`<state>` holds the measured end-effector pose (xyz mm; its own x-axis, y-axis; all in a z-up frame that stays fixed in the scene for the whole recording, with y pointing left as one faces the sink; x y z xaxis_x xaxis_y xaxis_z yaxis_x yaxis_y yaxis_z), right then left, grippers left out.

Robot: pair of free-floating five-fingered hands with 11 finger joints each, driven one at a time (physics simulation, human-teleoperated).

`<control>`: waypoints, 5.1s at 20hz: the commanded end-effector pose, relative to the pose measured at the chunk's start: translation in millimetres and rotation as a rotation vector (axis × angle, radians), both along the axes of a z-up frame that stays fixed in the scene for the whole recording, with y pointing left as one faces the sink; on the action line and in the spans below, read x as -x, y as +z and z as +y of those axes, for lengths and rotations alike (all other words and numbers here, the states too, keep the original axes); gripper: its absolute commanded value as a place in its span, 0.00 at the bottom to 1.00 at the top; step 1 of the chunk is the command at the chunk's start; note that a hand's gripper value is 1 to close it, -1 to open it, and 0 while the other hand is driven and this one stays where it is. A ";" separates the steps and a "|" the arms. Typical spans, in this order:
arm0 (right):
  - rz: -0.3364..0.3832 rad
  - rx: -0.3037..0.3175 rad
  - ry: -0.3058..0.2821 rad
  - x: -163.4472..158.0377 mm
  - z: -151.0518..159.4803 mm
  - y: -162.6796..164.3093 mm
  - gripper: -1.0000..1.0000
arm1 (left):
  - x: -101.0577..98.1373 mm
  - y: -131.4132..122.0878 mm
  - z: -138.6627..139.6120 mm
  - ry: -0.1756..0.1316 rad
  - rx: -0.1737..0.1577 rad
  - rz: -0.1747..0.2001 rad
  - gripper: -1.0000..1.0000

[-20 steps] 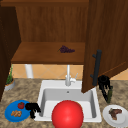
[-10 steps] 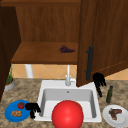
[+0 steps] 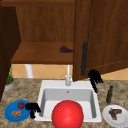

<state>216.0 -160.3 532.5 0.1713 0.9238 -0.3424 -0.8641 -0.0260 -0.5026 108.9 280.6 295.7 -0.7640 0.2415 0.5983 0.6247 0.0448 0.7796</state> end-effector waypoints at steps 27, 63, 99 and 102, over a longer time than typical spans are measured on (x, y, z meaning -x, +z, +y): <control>0.105 0.283 -0.222 -133.0 69.5 -9.6 0.00 | 0.0 0.0 0.0 0.000 0.000 0.000 0.50; -0.100 0.111 -0.106 -74.0 27.2 -79.7 0.00 | 0.0 0.0 0.0 0.000 0.000 0.000 0.50; -0.098 -0.239 0.071 -33.7 -140.3 -188.6 0.00 | 0.0 0.0 0.0 0.000 0.000 0.000 0.50; -0.094 -0.258 0.076 -31.3 -158.1 -199.2 0.00 | 0.0 0.0 0.0 0.000 0.000 0.000 0.50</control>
